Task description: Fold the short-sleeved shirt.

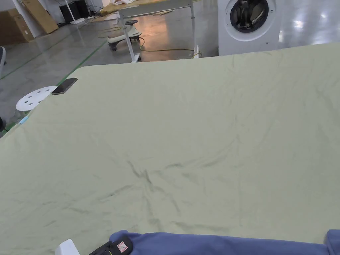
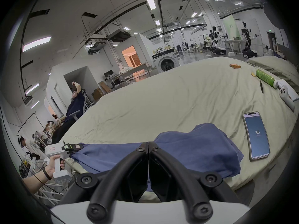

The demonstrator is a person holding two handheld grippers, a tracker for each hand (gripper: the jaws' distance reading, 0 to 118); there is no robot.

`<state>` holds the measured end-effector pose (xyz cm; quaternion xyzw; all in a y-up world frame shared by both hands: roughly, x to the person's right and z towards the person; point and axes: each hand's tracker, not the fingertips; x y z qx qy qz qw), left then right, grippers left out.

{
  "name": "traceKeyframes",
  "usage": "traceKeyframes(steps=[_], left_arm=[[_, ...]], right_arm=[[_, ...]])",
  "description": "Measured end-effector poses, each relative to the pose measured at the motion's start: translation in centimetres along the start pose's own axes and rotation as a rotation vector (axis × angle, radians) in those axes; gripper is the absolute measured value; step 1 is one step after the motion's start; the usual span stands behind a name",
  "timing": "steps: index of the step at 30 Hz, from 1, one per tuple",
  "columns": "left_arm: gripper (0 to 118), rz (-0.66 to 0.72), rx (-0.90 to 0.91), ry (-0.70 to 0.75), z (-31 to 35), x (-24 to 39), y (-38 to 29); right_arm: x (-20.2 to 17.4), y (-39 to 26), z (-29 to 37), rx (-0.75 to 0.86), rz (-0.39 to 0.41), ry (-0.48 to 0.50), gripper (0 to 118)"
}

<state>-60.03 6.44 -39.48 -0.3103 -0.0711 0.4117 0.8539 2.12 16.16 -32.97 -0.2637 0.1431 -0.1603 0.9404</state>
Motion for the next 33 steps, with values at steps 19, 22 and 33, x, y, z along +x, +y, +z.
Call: traceKeyframes(steps=[19,22,33], left_arm=[[4,-0.290,0.248,0.085,7.7,10.3,6.1],[4,-0.346,0.138,0.026,3.7,15.1,1.2],[22,-0.353,-0.164,-0.058,-9.0,19.2,-9.4]], right_arm=[[-0.1,0.4,-0.9,-0.006,-0.067,0.021,0],[-0.8,0.4,-0.5,-0.007,-0.048,0.031,0],[-0.6,-0.3,1.4,-0.001,0.011,-0.028,0]])
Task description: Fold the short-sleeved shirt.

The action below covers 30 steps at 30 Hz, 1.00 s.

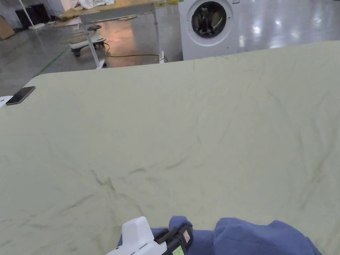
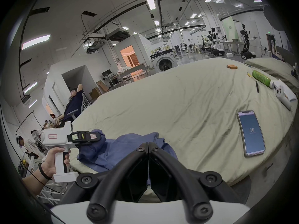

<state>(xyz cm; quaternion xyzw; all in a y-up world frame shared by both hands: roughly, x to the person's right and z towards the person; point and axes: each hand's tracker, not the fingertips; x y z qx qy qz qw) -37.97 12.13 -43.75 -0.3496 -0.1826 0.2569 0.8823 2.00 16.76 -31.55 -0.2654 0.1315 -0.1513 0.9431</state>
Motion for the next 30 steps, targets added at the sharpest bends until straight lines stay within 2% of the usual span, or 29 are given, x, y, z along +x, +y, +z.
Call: traceKeyframes(steps=[1,3,4,5,7,8,10,11,12,14,17,19,23,24,25,27,28,30], left_arm=[[36,-0.006,-0.007,0.013,-0.1,0.2,0.1],[75,-0.010,-0.008,-0.057,0.2,0.4,0.5],[77,-0.016,-0.002,-0.080,0.9,0.2,1.0],[75,-0.019,0.015,-0.079,1.5,0.3,1.2],[64,-0.061,0.044,-0.068,2.7,0.0,1.8],[52,-0.068,0.047,-0.056,3.1,-0.3,2.0],[19,-0.044,0.048,-0.040,2.8,-1.0,1.8],[8,-0.001,0.037,-0.042,2.4,-1.4,1.5],[4,0.046,0.021,-0.055,1.6,-1.8,0.8],[3,0.058,-0.046,-0.062,-0.1,-1.9,-0.7],[3,-0.047,-0.196,-0.033,-3.3,-1.1,-3.5],[3,-0.086,-0.184,-0.061,-4.0,-0.7,-4.1],[5,-0.062,-0.175,-0.070,-1.9,-1.4,-1.4],[15,-0.072,-0.126,-0.060,-0.5,-1.9,-0.7],[33,-0.080,-0.081,-0.052,1.0,-2.6,0.0],[81,-0.060,-0.035,-0.009,3.5,-4.5,1.1],[87,-0.025,-0.011,0.027,4.8,-5.7,1.5],[87,0.059,0.057,0.067,7.2,-8.5,2.1]], right_arm=[[0.3,-0.2,0.0,-0.003,-0.024,0.001,0],[1.8,-1.4,0.2,0.003,-0.065,0.008,0],[2.1,-1.6,0.3,0.004,-0.078,0.011,0],[2.3,-1.7,0.3,0.006,-0.087,0.011,0],[2.7,-2.1,0.0,0.007,-0.102,0.010,0],[2.9,-2.2,-0.1,0.006,-0.108,0.008,0],[3.2,-2.3,-0.4,0.003,-0.124,0.005,0],[3.2,-2.3,-0.4,0.002,-0.130,0.005,0],[3.2,-2.3,-0.3,0.002,-0.134,0.006,0],[2.9,-2.4,-0.2,0.005,-0.134,0.008,0],[2.8,-2.5,0.3,0.012,-0.128,0.001,0],[2.8,-2.8,0.2,0.011,-0.133,-0.005,0],[2.8,-3.0,0.0,0.001,-0.137,-0.010,0],[2.7,-3.0,0.0,-0.001,-0.136,-0.007,0],[2.7,-3.1,-0.1,-0.002,-0.135,-0.004,0],[2.7,-3.1,-0.2,-0.002,-0.132,0.003,0],[2.7,-3.1,-0.4,-0.005,-0.133,0.009,0],[2.1,-2.6,-0.8,-0.011,-0.129,0.015,0]])
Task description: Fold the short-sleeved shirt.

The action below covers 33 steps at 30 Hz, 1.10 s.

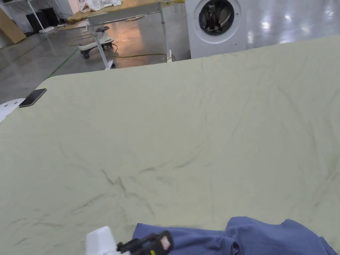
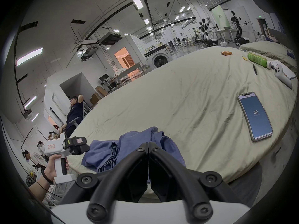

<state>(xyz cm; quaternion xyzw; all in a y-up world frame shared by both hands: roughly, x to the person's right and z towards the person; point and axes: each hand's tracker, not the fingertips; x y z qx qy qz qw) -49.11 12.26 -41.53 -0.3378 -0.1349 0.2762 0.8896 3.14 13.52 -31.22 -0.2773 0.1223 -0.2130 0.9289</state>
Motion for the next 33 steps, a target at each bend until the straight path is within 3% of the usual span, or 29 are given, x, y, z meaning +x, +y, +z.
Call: traceKeyframes(steps=[5,6,8,10,14,20,24,27,33], left_arm=[[84,0.312,-0.008,-0.023,1.1,-5.8,-0.2],[69,0.351,-0.042,-0.059,0.3,-6.6,-0.7],[23,0.402,-0.110,-0.124,-1.1,-7.0,-1.7],[11,0.392,-0.102,-0.099,-2.3,-7.1,-2.6],[7,0.465,-0.039,-0.132,-1.2,-7.1,-2.7],[7,0.434,0.153,-0.094,5.2,-7.9,1.1],[7,0.264,0.215,0.036,9.6,-7.0,4.0],[7,0.178,0.173,-0.030,9.3,-4.1,4.0],[7,0.121,-0.043,-0.293,0.8,4.5,-0.3]], right_arm=[[-0.9,0.5,-0.6,-0.007,0.009,0.015,0],[-1.1,0.6,-0.7,-0.008,0.010,0.016,0],[-1.4,0.8,-0.7,-0.008,0.013,0.018,0],[-1.7,0.9,-0.6,-0.008,0.020,0.016,0],[-2.0,1.2,-0.1,-0.007,0.035,0.000,0],[-1.3,1.6,0.2,0.004,0.011,-0.009,0],[-0.9,1.6,0.0,0.014,-0.011,0.001,0],[-1.0,1.6,-0.5,0.015,-0.026,0.007,0],[-1.8,1.6,-0.5,0.023,-0.013,0.035,0]])
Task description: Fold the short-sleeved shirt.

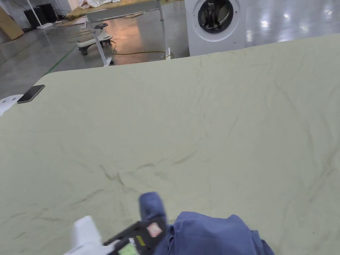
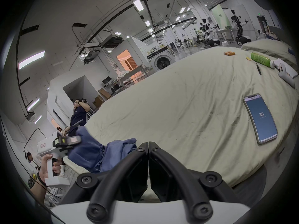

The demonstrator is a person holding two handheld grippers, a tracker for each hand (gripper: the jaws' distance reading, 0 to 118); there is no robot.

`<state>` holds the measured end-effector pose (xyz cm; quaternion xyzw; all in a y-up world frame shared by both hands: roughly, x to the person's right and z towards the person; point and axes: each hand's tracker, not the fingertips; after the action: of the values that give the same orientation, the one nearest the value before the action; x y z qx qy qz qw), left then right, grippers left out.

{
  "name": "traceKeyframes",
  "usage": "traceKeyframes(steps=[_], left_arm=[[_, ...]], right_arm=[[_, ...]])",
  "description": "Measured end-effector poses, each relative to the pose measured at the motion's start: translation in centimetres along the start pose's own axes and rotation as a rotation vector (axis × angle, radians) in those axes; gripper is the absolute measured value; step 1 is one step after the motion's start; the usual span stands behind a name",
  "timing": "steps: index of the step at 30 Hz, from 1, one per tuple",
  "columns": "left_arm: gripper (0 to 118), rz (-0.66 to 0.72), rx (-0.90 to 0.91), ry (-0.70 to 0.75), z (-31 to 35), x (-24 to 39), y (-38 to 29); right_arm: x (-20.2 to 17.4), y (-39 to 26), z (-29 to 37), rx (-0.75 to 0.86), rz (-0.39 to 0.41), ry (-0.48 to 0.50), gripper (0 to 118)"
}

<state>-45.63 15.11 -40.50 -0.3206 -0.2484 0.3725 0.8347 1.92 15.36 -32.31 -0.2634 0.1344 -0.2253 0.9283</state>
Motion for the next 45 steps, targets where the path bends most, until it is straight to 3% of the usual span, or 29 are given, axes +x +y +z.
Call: traceKeyframes(steps=[5,7,9,10,12,16,18,21,25,29,33,39,41,43,45], left_arm=[[9,-0.108,-0.186,-0.002,-8.9,3.2,-4.2],[27,-0.137,-0.206,0.059,-11.0,4.0,-5.1],[69,-0.176,-0.212,0.040,-11.3,4.6,-4.8],[73,-0.172,-0.205,0.005,-11.1,4.8,-4.4],[66,-0.151,-0.141,-0.022,-10.1,5.1,-3.5],[41,-0.162,-0.104,0.009,-9.0,5.0,-2.2],[3,-0.166,-0.129,0.045,-9.8,4.7,-2.7],[2,-0.176,-0.245,0.031,-12.5,3.7,-4.6],[1,-0.309,-0.359,0.138,-16.5,2.9,-7.7],[1,-0.350,-0.339,0.129,-16.2,4.4,-7.3],[1,-0.390,-0.209,-0.018,-12.2,5.1,-5.0],[4,-0.317,-0.026,0.108,-3.8,2.9,-1.5],[13,-0.267,-0.002,0.122,-1.5,1.5,-1.0],[48,-0.218,-0.006,0.122,0.1,-0.2,-0.8],[62,-0.185,0.010,0.130,1.1,-1.6,-1.2]], right_arm=[[-0.4,0.1,1.4,0.014,0.047,-0.017,0],[-0.2,0.0,2.1,0.013,0.058,-0.038,0],[0.3,-0.3,2.6,0.007,0.066,-0.060,0],[0.6,-0.5,2.8,0.003,0.064,-0.069,0],[1.3,-0.8,2.9,-0.006,0.048,-0.078,0],[2.2,-1.4,2.7,-0.019,0.001,-0.094,0],[2.1,-1.5,2.6,-0.020,-0.005,-0.096,0],[1.5,-1.5,2.3,-0.021,0.000,-0.084,0],[0.3,-1.5,1.9,-0.038,0.043,-0.081,0],[-0.6,-1.9,1.1,-0.078,0.064,-0.063,0],[-1.2,-2.3,-1.5,-0.151,0.079,-0.004,0],[-4.3,-1.1,-8.9,-0.289,0.170,0.127,0],[-5.6,-0.8,-11.9,-0.380,0.188,0.111,0],[-6.3,-1.2,-15.0,-0.472,0.267,0.104,0],[-6.6,-2.5,-17.7,-0.579,0.382,0.011,0]])
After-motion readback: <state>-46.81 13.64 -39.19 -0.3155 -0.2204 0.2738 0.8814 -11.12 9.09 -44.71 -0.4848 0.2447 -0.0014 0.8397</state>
